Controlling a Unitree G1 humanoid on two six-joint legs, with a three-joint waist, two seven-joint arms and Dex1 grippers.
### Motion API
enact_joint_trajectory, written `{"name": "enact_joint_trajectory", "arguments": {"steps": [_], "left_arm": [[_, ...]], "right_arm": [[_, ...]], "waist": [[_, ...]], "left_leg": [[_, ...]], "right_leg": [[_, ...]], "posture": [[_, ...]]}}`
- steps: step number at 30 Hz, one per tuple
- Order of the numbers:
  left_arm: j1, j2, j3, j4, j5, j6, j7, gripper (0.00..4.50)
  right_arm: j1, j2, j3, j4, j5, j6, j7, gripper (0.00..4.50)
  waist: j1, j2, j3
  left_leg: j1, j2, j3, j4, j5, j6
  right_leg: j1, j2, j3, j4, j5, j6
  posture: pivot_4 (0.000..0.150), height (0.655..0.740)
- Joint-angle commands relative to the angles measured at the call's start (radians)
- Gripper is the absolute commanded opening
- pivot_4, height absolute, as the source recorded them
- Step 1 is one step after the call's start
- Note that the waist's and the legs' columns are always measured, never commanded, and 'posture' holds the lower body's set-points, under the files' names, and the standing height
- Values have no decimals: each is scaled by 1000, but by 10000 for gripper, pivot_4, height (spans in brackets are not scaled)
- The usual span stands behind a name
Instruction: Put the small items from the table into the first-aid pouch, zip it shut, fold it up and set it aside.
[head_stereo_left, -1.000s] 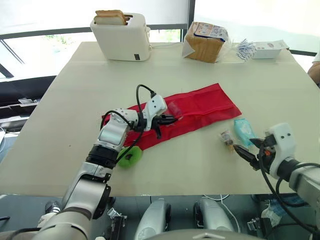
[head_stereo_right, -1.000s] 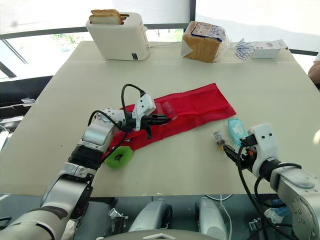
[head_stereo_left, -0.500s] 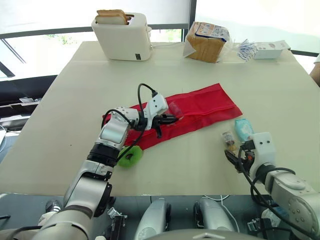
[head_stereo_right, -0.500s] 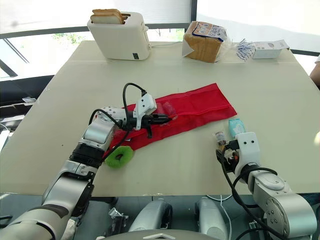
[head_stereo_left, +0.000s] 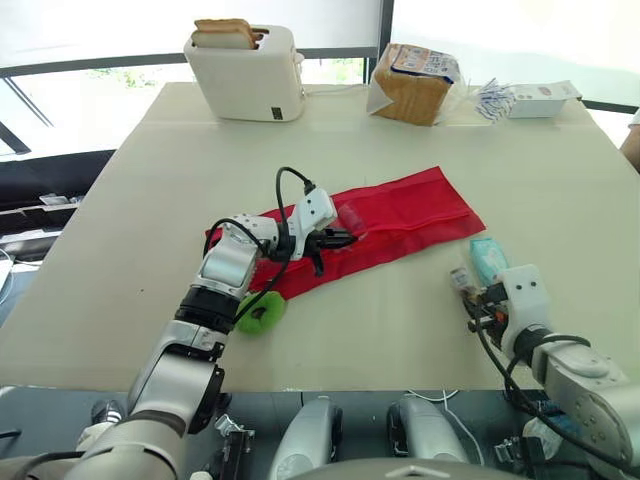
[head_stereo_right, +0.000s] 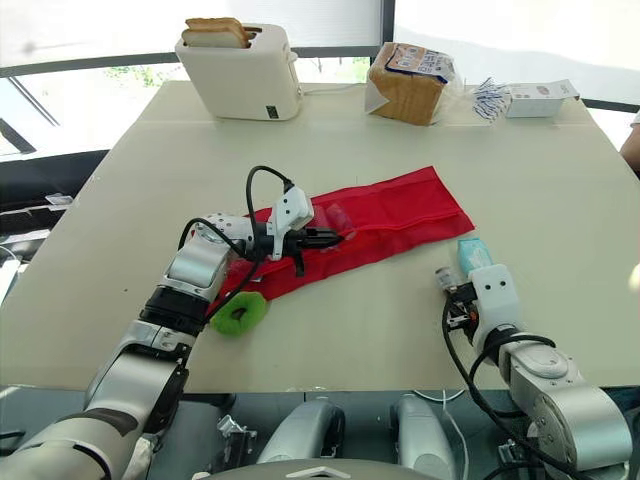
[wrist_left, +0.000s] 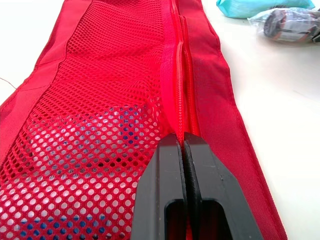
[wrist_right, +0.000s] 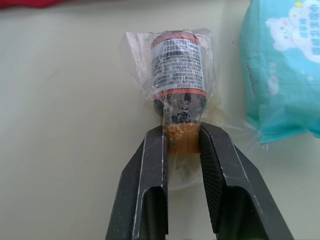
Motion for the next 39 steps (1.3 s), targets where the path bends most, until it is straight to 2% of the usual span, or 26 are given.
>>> {"name": "enact_joint_trajectory", "arguments": {"steps": [1, 5, 7, 13, 18, 24, 30, 35, 39], "left_arm": [[-20, -1, 6, -13, -3, -15, -5, 0], [-28, -4, 9, -3, -5, -18, -8, 0], [-33, -8, 9, 5, -6, -21, -9, 0], [-42, -28, 16, 2, -19, -10, -11, 0], [-35, -41, 26, -24, -30, 1, -7, 0], [-26, -52, 31, -49, -39, 12, 2, 0], [-9, -51, 27, -85, -59, 34, -5, 0], [22, -30, 3, -119, -55, 42, -36, 0], [33, -21, -8, -122, -49, 33, -47, 0]], "right_arm": [[53, -64, -112, -89, 53, -44, 97, 3710], [106, -111, -216, -115, 126, -49, 195, 3710], [37, -97, -206, -97, 167, -22, 191, 3710], [-256, 26, 57, 59, 136, 44, 46, 3710], [-432, 123, 264, 309, 21, -27, -59, 3710], [-535, 168, 335, 458, -38, -91, -74, 3710], [-585, 232, 308, 557, -75, -155, -103, 3710], [-613, 384, 187, 631, -46, -184, -168, 3710], [-626, 403, 186, 673, -78, -202, -186, 3710]], "waist": [[0, 0, 0], [1, 0, 0], [-3, 0, 0], [-2, 0, 0], [-2, 0, 0], [-4, 0, 0], [-6, 0, 0], [-8, 0, 0], [-8, 1, 0]], "left_leg": [[0, 0, 0, 0, 0, 0], [1, 0, 0, 0, 0, 0], [2, 0, -1, 1, 0, 0], [5, 1, -1, -1, 0, 0], [2, -1, -2, 2, 0, 0], [1, -1, -3, 1, 0, 0], [1, -1, -3, 1, 0, 0], [1, -1, -3, 1, 0, 0], [1, -1, -3, 1, 0, 0]], "right_leg": [[0, 0, 0, 0, 0, 0], [2, 0, -1, -1, 0, 0], [4, 0, -1, -1, 0, 0], [5, 1, -1, -1, 0, 0], [3, 0, 0, -1, 0, 0], [3, 0, -1, -1, 0, 0], [2, 0, -1, -1, 0, 0], [2, 0, -1, -1, 0, 0], [2, 0, -1, -1, 0, 0]], "posture": [[1500, 7400], [1500, 7400], [1500, 7400], [1500, 7400], [1500, 7400], [1500, 7400], [1500, 7400], [1500, 7400], [1500, 7400]]}}
